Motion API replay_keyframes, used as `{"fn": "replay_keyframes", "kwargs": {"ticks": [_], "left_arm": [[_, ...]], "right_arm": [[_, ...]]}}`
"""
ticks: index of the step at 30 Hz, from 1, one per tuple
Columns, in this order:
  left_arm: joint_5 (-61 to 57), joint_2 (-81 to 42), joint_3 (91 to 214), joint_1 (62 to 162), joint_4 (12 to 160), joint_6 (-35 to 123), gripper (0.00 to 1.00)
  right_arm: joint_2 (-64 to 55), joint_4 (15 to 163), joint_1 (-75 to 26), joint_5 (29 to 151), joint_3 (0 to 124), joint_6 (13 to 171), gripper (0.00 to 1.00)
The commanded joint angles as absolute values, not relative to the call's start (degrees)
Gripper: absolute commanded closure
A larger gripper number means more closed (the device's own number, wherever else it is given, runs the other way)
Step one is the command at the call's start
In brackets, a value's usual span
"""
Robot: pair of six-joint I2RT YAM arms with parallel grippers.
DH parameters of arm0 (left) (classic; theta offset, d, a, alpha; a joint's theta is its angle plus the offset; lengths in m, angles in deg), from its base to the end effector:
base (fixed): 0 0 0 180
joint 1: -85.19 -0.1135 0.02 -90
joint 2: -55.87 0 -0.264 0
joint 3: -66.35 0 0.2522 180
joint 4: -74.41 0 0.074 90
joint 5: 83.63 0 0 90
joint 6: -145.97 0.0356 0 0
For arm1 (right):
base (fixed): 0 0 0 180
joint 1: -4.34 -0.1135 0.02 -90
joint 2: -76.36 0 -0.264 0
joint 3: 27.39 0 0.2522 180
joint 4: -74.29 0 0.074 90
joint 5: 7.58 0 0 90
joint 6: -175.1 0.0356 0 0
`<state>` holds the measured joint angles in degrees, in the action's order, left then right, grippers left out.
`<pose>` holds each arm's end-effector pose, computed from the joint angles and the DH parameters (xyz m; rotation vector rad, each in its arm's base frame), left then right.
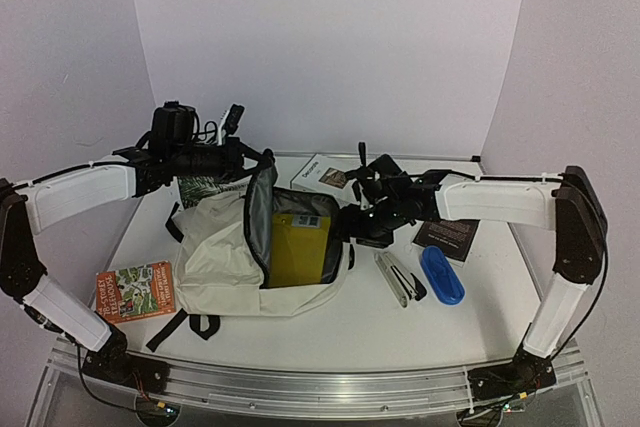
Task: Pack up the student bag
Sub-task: Adjust the student bag at the center of the board.
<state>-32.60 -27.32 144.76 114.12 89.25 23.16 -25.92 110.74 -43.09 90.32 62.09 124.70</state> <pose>0.2831 -0.1820 0.3205 0.4350 2.0345 -1.3434 0.2625 0.2930 0.2328 -0.2444 2.5932 0.7963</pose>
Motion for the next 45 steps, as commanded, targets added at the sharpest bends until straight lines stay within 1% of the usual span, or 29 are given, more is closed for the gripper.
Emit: {"fn": "replay_keyframes", "kwargs": {"ticks": [1, 4, 7, 11, 12, 14, 17, 18, 26, 30, 37, 41, 43, 45], "left_arm": [[-31.91, -23.7, 145.74, 113.69, 86.67, 24.16, 1.0], [-31.69, -23.4, 145.6, 113.61, 86.68, 24.18, 1.0], [-31.51, -22.99, 145.35, 113.55, 86.86, 24.16, 1.0], [-31.04, -22.19, 144.48, 113.25, 86.93, 23.97, 1.0], [-30.89, -21.99, 144.19, 113.12, 86.94, 23.87, 1.0], [-30.51, -21.54, 143.64, 112.82, 86.99, 23.64, 1.0], [-29.6, -21.13, 143.06, 112.0, 87.42, 22.85, 1.0], [-29.22, -21.01, 142.9, 111.67, 87.67, 22.65, 1.0], [-25.19, -20.4, 140.36, 108.5, 93.69, 21.27, 1.0], [-24.65, -18.89, 138.21, 106.89, 95.3, 20.4, 1.0], [-26.55, -18.69, 135.53, 106.8, 98.67, 20.05, 1.0], [-24.39, -18.86, 133.5, 106.81, 102.65, 20.55, 1.0], [-22.39, -19.38, 132.49, 106.74, 104.9, 20.55, 1.0], [-19.52, -20.68, 131.86, 106.81, 107.85, 20.43, 1.0]], "right_arm": [[-27.9, 109.11, -43.99, 93.68, 60.26, 125.85, 0.38], [-29.3, 105.88, -44.04, 97.02, 59.19, 126.4, 0.42], [-31.39, 103.61, -44.14, 100.12, 59.27, 127.1, 0.5], [-32.24, 103.24, -44.15, 100.35, 59.77, 126.96, 0.61], [-32.09, 103.25, -44.12, 100.36, 59.89, 126.74, 0.66], [-31.63, 103.34, -44.12, 100.85, 60.3, 126.12, 0.8], [-29.54, 103.51, -44.13, 100.32, 60.52, 126.13, 0.97], [-28.59, 103.95, -44.13, 99.76, 60.65, 126.25, 0.99], [-18.07, 111.99, -44.15, 91.28, 62.48, 126.41, 1.0], [-15.29, 114.29, -44.17, 88.59, 60.98, 126.9, 1.0], [-13.74, 115.66, -44.18, 87.93, 54.44, 128.61, 1.0], [-13.02, 115.65, -44.1, 84.52, 50.94, 129.42, 1.0], [-14.45, 115.41, -44.08, 83.79, 50.13, 129.47, 0.98], [-16.48, 114.42, -44.08, 83.74, 50.17, 129.35, 0.94]]}}
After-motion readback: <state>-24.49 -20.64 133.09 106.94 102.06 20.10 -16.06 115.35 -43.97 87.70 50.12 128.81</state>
